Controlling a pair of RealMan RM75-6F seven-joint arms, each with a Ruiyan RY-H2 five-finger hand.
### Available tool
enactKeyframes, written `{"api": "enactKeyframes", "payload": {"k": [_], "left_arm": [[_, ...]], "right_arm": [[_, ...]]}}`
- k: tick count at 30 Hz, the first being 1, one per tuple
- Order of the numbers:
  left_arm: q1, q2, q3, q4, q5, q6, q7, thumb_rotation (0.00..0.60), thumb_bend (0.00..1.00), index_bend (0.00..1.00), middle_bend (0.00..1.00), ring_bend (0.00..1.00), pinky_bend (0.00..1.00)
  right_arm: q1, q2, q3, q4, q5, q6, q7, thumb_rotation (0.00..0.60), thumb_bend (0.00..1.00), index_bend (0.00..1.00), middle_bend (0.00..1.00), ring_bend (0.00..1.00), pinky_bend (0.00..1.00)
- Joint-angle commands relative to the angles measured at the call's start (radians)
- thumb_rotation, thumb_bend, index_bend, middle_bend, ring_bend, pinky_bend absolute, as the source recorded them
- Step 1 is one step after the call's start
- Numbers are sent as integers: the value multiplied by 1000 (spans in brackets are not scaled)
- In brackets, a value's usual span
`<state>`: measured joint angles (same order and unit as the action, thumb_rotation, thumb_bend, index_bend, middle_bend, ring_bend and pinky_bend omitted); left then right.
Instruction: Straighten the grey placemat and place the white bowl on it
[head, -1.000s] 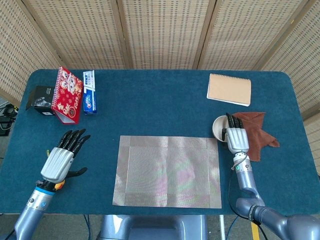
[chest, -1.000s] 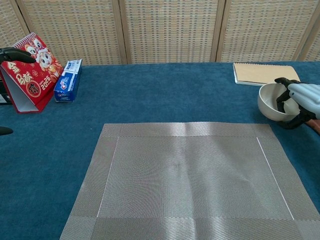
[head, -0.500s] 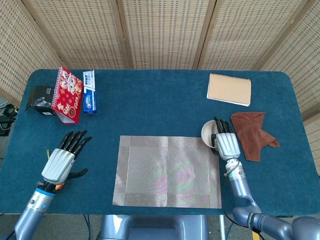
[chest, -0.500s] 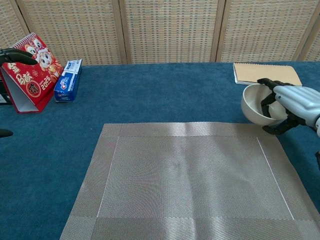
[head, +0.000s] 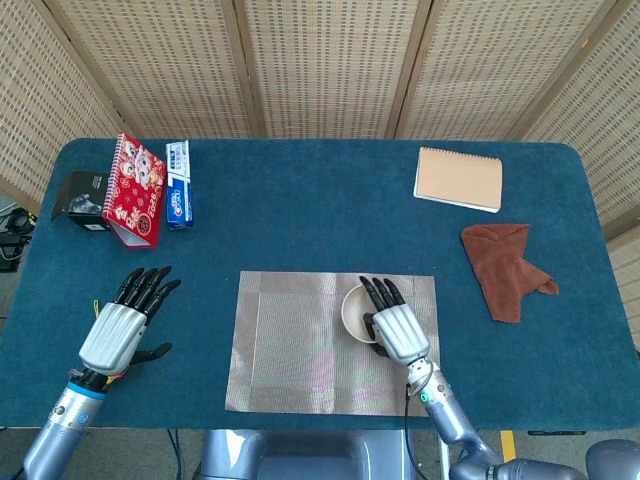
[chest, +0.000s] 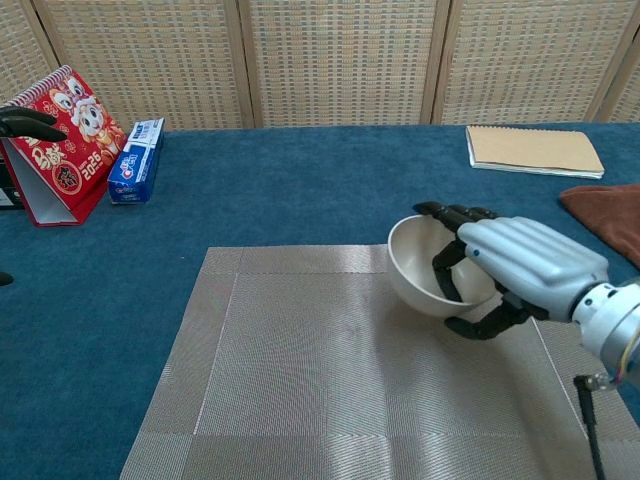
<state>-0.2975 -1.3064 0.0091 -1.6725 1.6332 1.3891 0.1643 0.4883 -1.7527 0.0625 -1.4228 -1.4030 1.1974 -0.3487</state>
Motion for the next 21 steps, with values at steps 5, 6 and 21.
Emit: {"api": "enactKeyframes", "payload": {"k": [5,6,21], "left_arm": [[-1,-6,0,12,-5,-11,-3,600,90,102,0,0,0],[-1,-7,-1,14,-6,-12,-4,600,90,102,0,0,0],[-2,-17,-6,26,-18,-23,-1,600,89,101,0,0,0]], "right_arm": [[-9,-40,-34,-34,-27,1,-50,600,448,737,39,0,0],[-10,-44,-36,-32,-25,-1,-54,600,446,737,38,0,0],[-23,-25,-30,-51,-21,-4,-109,600,221,441,0,0,0]]}}
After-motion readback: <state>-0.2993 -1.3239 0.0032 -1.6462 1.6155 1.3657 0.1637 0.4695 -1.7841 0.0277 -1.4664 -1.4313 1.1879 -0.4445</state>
